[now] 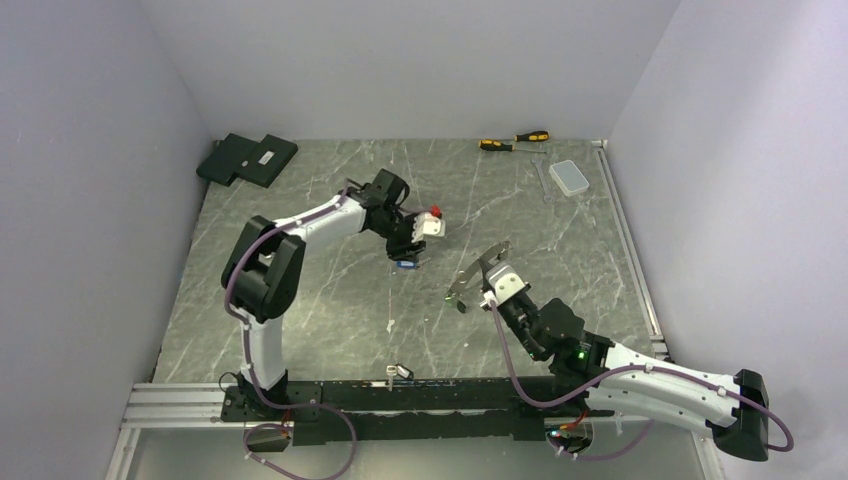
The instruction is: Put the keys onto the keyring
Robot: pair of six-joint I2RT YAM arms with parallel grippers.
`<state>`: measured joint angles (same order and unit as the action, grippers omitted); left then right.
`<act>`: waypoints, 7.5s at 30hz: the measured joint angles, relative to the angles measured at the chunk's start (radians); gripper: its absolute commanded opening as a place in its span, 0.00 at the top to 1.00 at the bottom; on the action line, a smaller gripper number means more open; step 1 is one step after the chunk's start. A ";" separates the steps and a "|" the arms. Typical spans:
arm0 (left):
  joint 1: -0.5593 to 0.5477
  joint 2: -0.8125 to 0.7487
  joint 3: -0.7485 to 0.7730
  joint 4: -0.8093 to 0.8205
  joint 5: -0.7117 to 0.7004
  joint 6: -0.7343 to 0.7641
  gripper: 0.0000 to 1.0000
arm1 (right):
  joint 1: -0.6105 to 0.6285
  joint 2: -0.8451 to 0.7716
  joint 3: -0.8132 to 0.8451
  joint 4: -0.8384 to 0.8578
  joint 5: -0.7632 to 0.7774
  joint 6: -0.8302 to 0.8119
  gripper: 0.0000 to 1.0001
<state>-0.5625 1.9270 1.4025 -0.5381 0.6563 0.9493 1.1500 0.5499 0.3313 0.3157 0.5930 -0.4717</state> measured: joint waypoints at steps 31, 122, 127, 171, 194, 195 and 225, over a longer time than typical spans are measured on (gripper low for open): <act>-0.064 0.120 0.039 -0.028 -0.118 0.097 0.96 | 0.000 0.000 0.000 0.000 0.000 0.005 1.00; -0.008 -0.955 -0.725 0.526 0.038 -0.314 1.00 | -0.227 0.419 0.274 -0.200 -0.874 -0.015 1.00; -0.008 -0.941 -0.725 0.526 0.055 -0.306 1.00 | -0.241 0.431 0.283 -0.208 -0.907 -0.015 1.00; -0.029 -0.902 -0.725 0.488 0.159 -0.230 1.00 | -0.291 0.552 0.348 -0.218 -1.025 0.001 1.00; -0.032 -0.902 -0.725 0.465 0.194 -0.209 1.00 | -0.292 0.570 0.364 -0.232 -1.053 0.004 1.00; -0.033 -0.902 -0.725 0.465 0.195 -0.208 1.00 | -0.292 0.570 0.364 -0.234 -1.053 0.005 1.00; -0.035 -0.901 -0.725 0.443 0.235 -0.179 1.00 | -0.292 0.589 0.381 -0.266 -1.074 0.004 1.00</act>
<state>-0.5976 1.0260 0.6773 -0.0952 0.8917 0.7700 0.8581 1.1389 0.7120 0.0494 -0.4808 -0.4675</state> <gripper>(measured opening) 0.007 0.008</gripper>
